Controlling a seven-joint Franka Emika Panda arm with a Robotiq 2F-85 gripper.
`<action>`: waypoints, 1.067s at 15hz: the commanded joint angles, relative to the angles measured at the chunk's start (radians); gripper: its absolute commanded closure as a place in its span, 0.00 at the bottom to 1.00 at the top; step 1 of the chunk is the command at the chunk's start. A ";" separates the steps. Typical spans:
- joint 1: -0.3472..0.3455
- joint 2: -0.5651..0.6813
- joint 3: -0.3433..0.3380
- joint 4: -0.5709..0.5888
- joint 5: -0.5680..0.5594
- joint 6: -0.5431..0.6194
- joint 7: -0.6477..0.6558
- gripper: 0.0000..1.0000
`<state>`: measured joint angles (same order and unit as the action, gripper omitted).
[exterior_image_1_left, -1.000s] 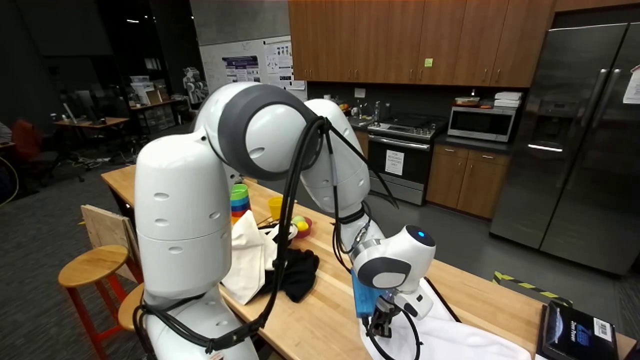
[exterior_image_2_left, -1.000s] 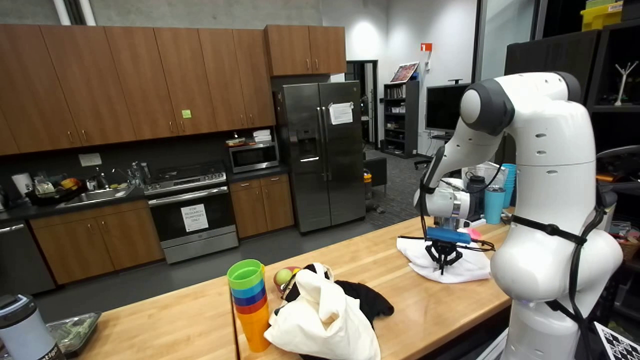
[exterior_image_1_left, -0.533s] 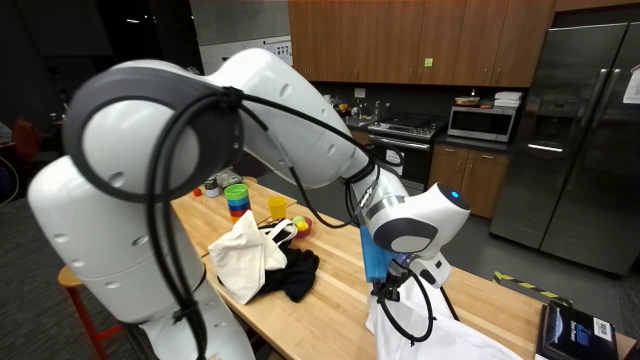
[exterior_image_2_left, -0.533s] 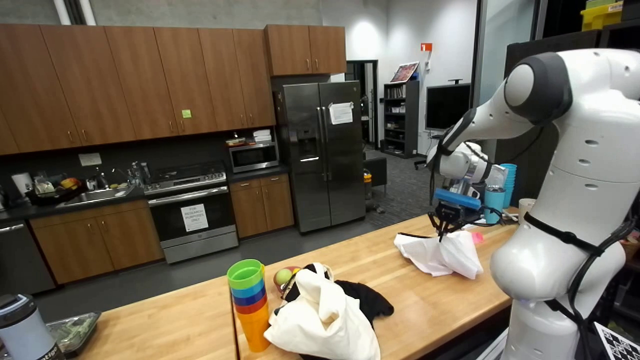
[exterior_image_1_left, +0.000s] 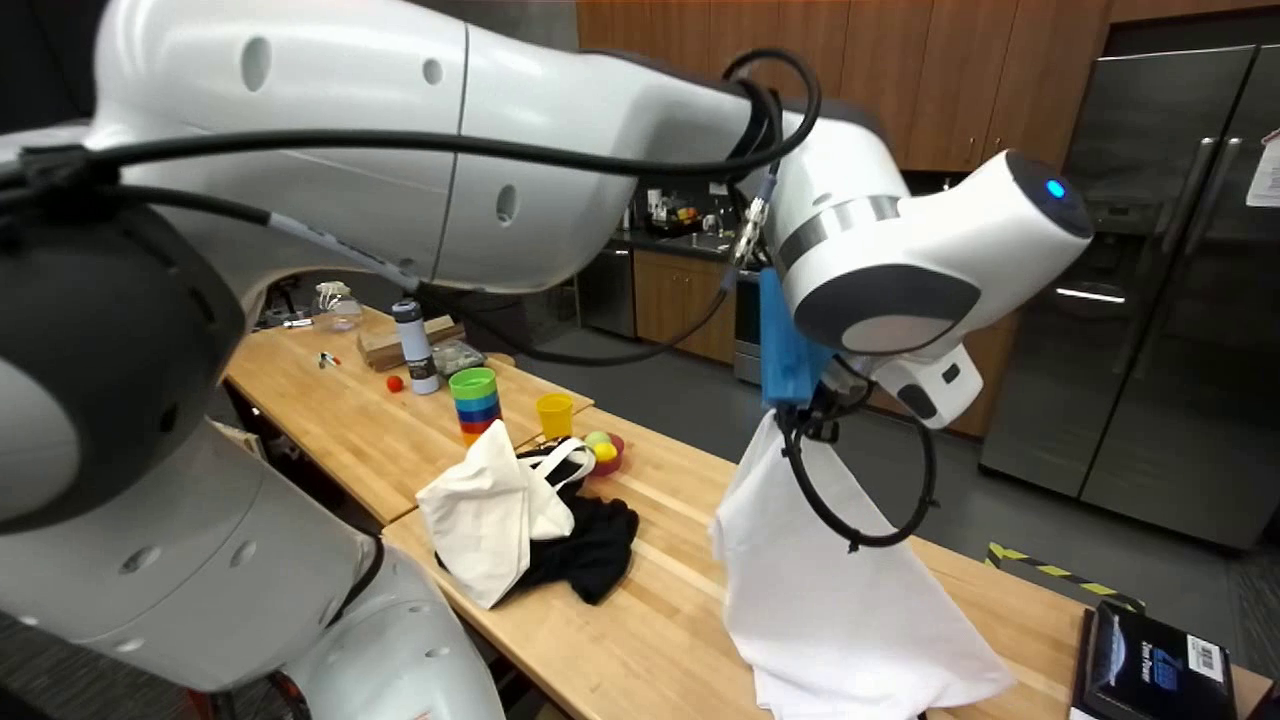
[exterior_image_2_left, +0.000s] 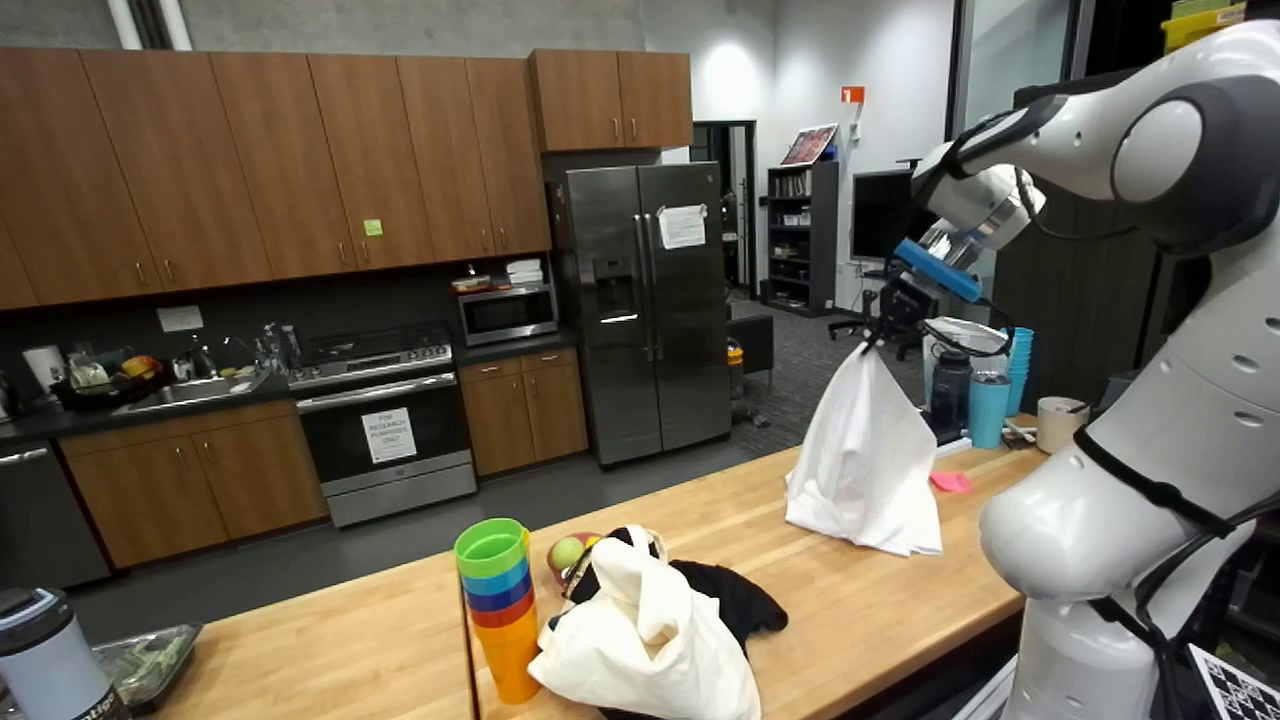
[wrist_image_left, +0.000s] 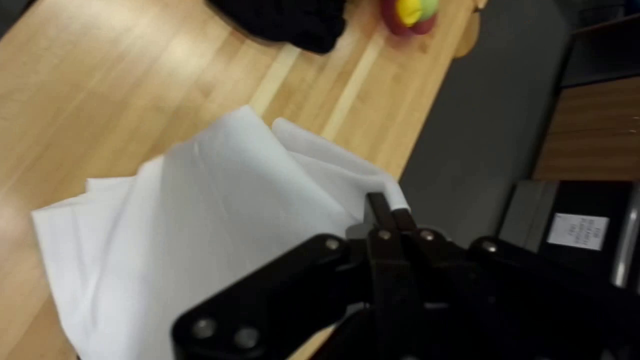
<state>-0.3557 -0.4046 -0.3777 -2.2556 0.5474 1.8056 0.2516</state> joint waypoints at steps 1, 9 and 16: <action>0.002 0.025 -0.022 0.147 0.132 -0.041 0.061 1.00; -0.014 0.147 -0.091 0.531 0.356 -0.113 0.234 1.00; -0.020 0.276 -0.119 0.809 0.504 -0.119 0.359 1.00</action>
<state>-0.3655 -0.2108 -0.4797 -1.5845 1.0034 1.7165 0.5425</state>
